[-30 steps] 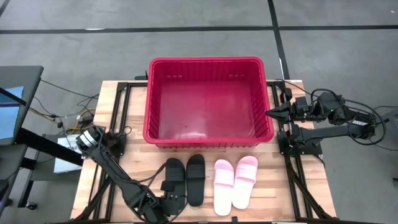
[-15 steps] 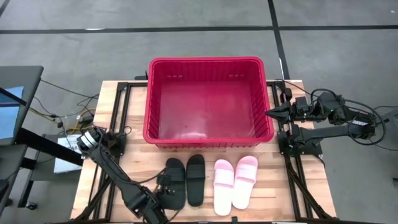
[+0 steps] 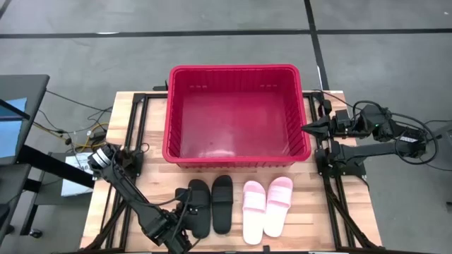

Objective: Pick and place slides into bin
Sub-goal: Put the left black slipper into the red bin

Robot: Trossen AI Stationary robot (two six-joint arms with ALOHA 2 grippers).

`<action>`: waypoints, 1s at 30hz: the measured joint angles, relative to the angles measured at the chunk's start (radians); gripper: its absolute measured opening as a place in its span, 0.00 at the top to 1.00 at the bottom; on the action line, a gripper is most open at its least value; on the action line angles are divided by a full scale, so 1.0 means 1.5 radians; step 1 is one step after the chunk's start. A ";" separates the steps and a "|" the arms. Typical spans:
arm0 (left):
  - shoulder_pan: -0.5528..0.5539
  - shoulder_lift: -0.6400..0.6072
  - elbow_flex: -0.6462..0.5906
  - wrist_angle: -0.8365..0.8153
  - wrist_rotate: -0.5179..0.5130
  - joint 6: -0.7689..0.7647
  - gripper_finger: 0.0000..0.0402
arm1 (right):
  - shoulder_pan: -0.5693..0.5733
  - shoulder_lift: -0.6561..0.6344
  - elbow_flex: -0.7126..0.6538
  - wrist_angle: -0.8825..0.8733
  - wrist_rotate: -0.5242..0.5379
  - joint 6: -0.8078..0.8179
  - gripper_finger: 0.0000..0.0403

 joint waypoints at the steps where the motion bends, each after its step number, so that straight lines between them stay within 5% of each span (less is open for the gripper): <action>1: 0.001 0.000 0.000 0.000 -0.001 0.000 0.85 | 0.000 0.000 0.000 0.000 0.000 0.000 1.00; 12: 0.025 0.002 0.000 0.025 0.018 -0.015 0.66 | 0.000 0.000 0.000 0.000 0.000 0.000 1.00; 20: 0.026 0.029 -0.001 0.033 0.064 -0.024 0.65 | 0.000 0.000 0.000 0.000 0.000 0.000 1.00; 30: 0.036 0.052 -0.001 0.004 0.036 -0.068 0.65 | 0.000 0.000 0.000 -0.001 0.000 0.000 1.00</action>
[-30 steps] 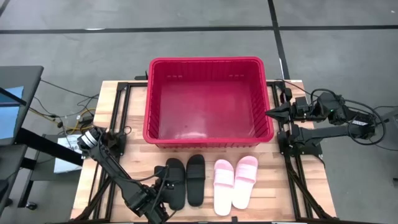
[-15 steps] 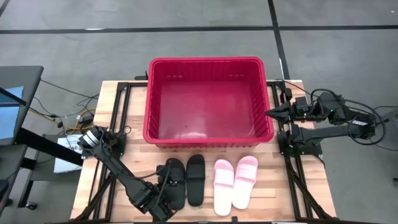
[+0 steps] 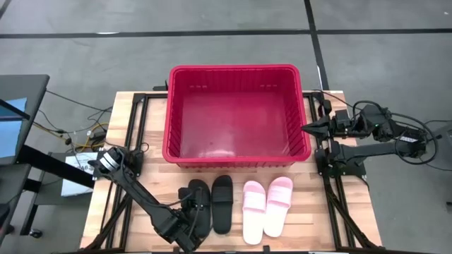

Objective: Pick and place slides into bin
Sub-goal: Put the left black slipper into the red bin

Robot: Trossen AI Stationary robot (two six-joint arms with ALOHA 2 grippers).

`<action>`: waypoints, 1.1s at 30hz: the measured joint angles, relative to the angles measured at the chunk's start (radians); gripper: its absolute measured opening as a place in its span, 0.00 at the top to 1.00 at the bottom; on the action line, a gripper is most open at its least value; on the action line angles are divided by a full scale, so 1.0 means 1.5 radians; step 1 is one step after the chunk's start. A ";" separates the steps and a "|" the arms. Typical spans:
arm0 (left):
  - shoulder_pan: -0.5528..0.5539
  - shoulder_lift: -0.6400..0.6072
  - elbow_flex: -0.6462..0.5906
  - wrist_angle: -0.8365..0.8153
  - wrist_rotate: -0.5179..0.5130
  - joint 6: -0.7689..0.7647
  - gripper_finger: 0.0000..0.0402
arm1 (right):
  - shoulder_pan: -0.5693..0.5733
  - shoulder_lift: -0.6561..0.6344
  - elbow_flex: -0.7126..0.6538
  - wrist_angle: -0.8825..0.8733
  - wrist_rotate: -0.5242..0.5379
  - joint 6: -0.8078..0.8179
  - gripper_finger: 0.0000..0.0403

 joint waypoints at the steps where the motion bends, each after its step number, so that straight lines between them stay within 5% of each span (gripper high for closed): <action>1: 0.000 0.001 0.000 -0.008 0.000 0.000 0.65 | 0.000 0.000 0.000 0.000 0.000 0.000 1.00; 33: 0.036 0.039 -0.002 -0.040 0.000 -0.008 0.65 | 0.000 0.000 0.000 -0.003 0.000 0.000 1.00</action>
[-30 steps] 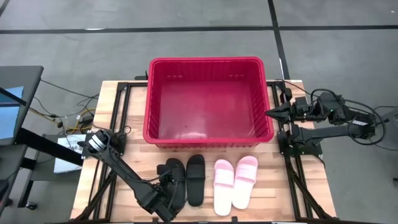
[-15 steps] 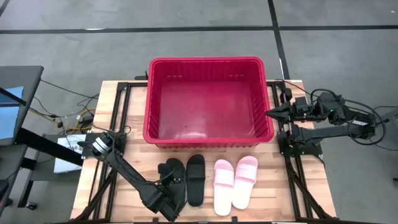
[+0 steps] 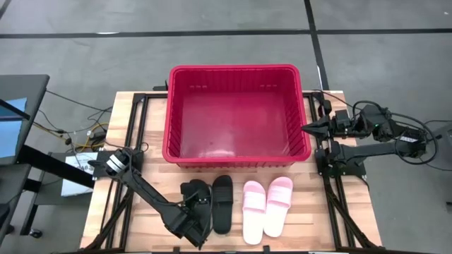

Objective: Pick and place slides into bin
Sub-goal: Put the left black slipper into the red bin

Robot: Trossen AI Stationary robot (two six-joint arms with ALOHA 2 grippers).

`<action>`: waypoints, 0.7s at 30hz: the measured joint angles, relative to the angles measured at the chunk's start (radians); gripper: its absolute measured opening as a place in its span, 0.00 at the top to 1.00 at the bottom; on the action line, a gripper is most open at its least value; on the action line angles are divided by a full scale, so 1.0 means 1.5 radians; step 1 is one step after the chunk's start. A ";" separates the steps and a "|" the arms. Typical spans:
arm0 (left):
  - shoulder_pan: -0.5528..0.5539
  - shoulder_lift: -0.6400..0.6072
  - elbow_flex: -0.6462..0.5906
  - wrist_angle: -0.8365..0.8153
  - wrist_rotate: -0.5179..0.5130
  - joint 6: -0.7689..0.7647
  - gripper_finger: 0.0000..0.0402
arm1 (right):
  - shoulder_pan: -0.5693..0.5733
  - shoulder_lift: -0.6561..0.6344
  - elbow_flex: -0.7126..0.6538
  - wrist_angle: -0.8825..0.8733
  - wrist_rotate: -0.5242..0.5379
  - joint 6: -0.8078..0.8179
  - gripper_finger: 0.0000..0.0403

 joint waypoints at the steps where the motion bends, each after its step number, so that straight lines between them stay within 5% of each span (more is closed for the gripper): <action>1: 0.001 0.000 0.000 0.000 0.000 0.000 0.65 | 0.000 0.000 0.000 0.000 0.000 0.000 1.00; 8: 0.008 0.017 -0.004 0.017 0.021 -0.010 0.67 | 0.000 0.000 0.000 0.000 0.000 0.000 1.00; 15: 0.003 0.059 -0.001 0.044 0.084 -0.013 0.94 | 0.000 0.000 0.000 -0.003 0.000 0.000 1.00; 21: -0.013 0.061 0.011 0.027 0.072 -0.062 0.99 | 0.000 0.000 0.000 -0.005 0.000 0.000 1.00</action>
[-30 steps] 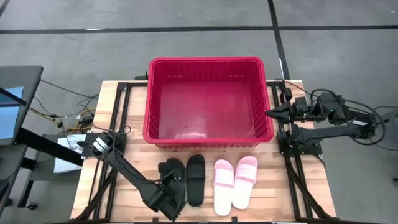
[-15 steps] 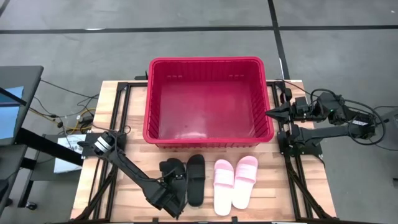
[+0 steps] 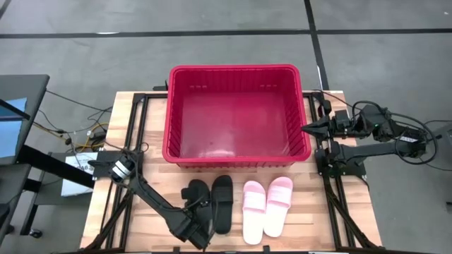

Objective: Pick and place slides into bin
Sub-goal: Put the left black slipper into the red bin

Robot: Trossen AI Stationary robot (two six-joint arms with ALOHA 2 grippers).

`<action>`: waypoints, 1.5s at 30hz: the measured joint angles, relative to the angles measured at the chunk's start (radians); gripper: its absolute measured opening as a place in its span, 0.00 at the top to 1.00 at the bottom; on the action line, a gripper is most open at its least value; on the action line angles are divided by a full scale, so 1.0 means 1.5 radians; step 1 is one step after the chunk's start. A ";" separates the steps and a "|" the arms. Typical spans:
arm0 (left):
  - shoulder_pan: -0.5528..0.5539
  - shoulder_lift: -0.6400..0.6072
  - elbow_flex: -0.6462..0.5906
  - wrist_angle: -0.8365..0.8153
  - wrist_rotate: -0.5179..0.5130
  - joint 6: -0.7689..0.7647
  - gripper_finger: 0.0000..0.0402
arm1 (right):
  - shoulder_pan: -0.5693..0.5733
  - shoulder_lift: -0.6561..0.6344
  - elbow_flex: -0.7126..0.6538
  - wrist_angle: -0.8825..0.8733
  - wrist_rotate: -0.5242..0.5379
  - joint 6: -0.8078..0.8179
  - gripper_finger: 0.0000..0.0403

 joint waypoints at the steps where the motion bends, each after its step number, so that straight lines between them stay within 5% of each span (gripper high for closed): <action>1: -0.002 0.000 0.009 -0.011 0.001 0.000 0.99 | 0.000 0.000 0.000 0.000 0.000 0.000 1.00; 12: -0.028 0.003 0.153 -0.143 0.029 0.000 1.00 | 0.000 0.000 0.000 -0.006 0.000 0.000 1.00; 24: -0.066 0.003 0.353 -0.282 -0.017 -0.032 1.00 | 0.000 0.000 0.000 -0.006 0.000 0.000 1.00; 32: -0.076 0.000 0.509 -0.278 -0.140 -0.015 1.00 | 0.000 0.000 0.000 -0.007 0.000 0.000 1.00; 45: -0.044 -0.132 0.494 -0.281 -0.342 0.111 1.00 | 0.000 0.000 0.000 -0.010 0.000 0.000 1.00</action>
